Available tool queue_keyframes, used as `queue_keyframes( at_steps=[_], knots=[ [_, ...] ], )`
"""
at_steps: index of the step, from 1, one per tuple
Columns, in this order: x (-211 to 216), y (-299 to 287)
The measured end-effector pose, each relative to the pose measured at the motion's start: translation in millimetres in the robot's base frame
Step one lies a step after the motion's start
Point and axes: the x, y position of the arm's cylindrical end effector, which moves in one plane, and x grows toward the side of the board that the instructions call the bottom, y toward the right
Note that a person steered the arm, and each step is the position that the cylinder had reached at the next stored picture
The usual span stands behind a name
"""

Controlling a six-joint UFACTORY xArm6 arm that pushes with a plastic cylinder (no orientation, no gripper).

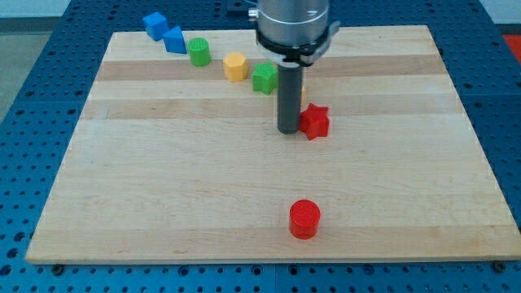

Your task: Move the red star to the center right diagonally to the yellow heart

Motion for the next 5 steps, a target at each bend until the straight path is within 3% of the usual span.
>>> queue_keyframes(
  at_steps=[5],
  knots=[
    [-2.8, 40.1]
  ],
)
